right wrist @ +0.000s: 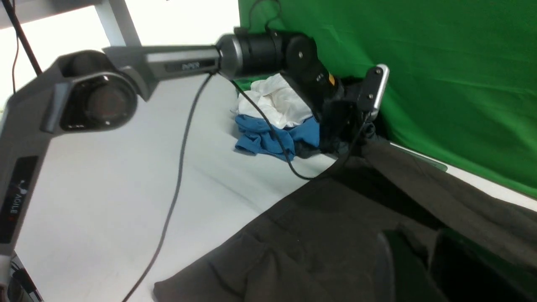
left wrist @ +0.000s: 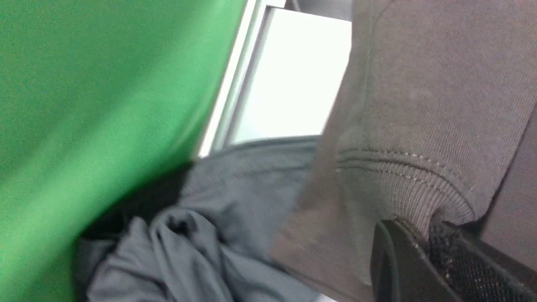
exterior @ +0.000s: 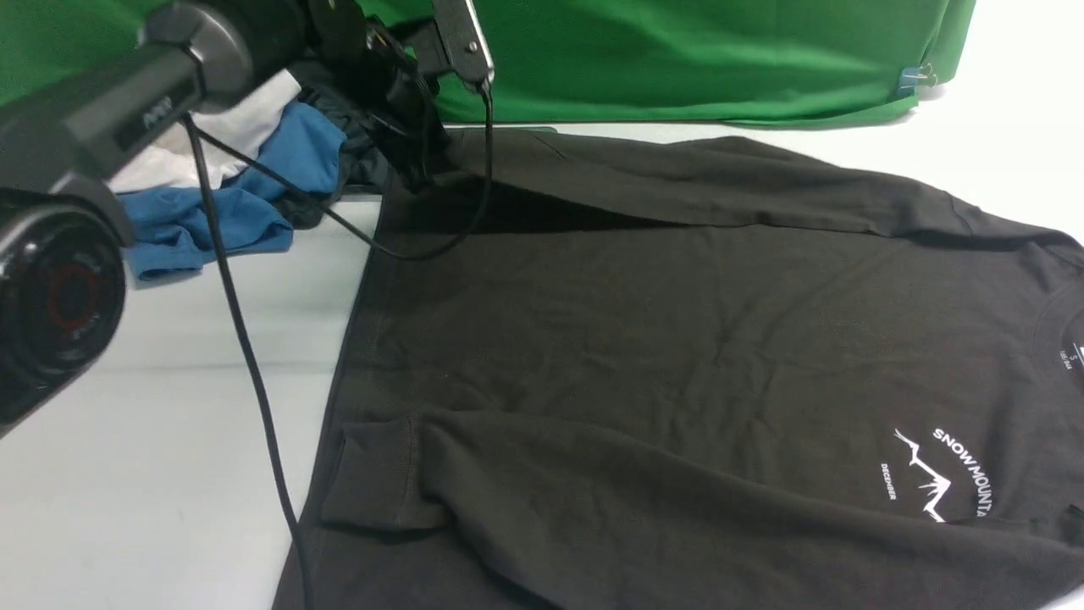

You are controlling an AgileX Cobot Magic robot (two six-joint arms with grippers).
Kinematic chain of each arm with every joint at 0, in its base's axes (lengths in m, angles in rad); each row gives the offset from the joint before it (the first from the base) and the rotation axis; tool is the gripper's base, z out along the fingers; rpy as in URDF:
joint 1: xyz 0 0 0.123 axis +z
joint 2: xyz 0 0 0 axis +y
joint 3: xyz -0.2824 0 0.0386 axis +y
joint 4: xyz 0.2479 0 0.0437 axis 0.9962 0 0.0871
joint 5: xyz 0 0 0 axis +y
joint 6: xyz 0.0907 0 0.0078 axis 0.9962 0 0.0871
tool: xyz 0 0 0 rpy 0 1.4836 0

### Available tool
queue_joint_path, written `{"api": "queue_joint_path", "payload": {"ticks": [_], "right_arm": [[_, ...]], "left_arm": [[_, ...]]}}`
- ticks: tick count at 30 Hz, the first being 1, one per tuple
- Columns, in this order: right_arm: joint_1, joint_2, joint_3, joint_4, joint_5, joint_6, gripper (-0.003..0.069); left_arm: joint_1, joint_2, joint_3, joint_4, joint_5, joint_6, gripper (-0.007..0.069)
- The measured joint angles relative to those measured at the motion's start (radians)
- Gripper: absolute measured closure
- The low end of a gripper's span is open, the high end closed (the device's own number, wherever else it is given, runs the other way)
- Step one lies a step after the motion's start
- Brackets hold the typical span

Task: Fold a long-sleeved shirt on a white desktop.
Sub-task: 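Fold the left side of the dark shirt inward over its body with the left gripper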

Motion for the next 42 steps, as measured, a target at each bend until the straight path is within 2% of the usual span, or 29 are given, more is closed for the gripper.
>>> {"api": "queue_joint_path", "payload": {"ticks": [9,15,22,27,30,32,35,36,38,40,42], "right_arm": [[0.0,0.0,0.0,0.002,0.004,0.0,0.0507],[0.0,0.0,0.0,0.003,0.015,-0.003,0.0502],[0.0,0.0,0.0,0.003,0.018,-0.005,0.05],[0.0,0.0,0.0,0.005,0.037,-0.007,0.0494],[0.0,0.0,0.0,0.006,0.066,-0.007,0.0492],[0.0,0.0,0.0,0.007,0.076,0.002,0.0491],[0.0,0.0,0.0,0.007,0.091,0.012,0.0487],[0.0,0.0,0.0,0.007,0.093,0.013,0.0487],[0.0,0.0,0.0,0.007,0.12,0.029,0.0482],[0.0,0.0,0.0,0.007,0.139,0.031,0.0477],[0.0,0.001,0.0,0.007,0.166,0.031,0.0473]], "left_arm": [[-0.021,-0.074,0.0,-0.002,0.141,-0.195,0.0566],[-0.022,-0.077,0.0,0.015,0.227,-0.271,0.0566],[-0.022,-0.036,0.0,0.129,0.212,-0.283,0.0566],[-0.021,0.01,0.0,0.138,0.214,-0.28,0.0539],[-0.014,0.022,0.001,0.132,0.235,-0.28,0.0447],[-0.002,0.02,0.001,0.131,0.249,-0.284,0.0337],[0.014,0.004,0.001,0.131,0.254,-0.359,0.0153],[0.017,-0.001,0.001,0.13,0.254,-0.37,0.0141],[0.025,-0.037,0.001,0.118,0.257,-0.413,0.003],[0.025,-0.074,0.001,0.109,0.259,-0.434,-0.0006],[0.011,-0.143,0.001,0.1,0.275,-0.479,0.0032]]}}
